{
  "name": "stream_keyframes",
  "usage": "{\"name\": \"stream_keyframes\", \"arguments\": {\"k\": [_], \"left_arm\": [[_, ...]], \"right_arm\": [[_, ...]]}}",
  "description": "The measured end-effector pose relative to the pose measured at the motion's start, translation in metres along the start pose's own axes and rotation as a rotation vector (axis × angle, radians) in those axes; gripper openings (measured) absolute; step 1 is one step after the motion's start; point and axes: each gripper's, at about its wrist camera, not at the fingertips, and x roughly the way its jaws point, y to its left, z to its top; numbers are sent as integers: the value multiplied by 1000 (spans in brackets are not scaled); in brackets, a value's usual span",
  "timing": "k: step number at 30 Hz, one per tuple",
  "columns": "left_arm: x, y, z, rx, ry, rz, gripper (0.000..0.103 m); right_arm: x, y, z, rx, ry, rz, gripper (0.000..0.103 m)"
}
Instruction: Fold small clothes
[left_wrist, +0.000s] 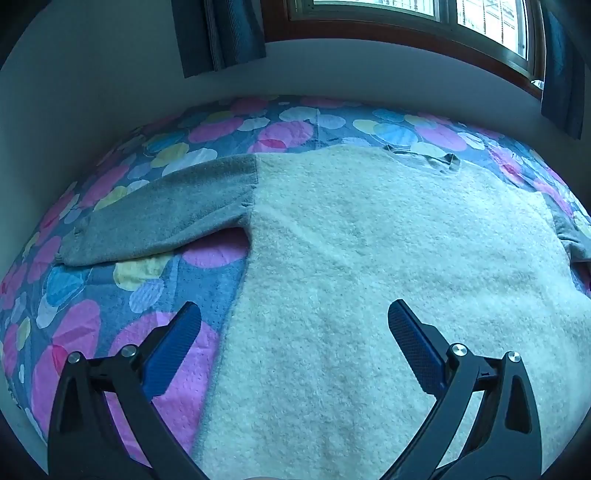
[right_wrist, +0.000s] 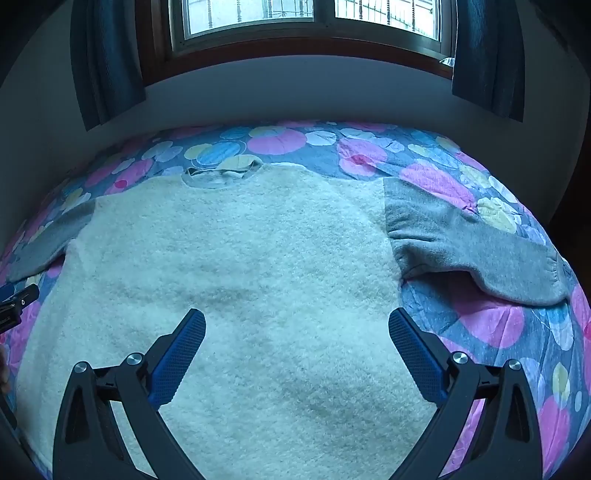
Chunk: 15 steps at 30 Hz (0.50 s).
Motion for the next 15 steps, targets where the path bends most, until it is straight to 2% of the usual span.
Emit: {"name": "stream_keyframes", "arguments": {"k": [15], "left_arm": [[-3, -6, -1, 1, 8, -13, 101]], "right_arm": [[2, 0, -1, 3, 9, 1, 99]]}}
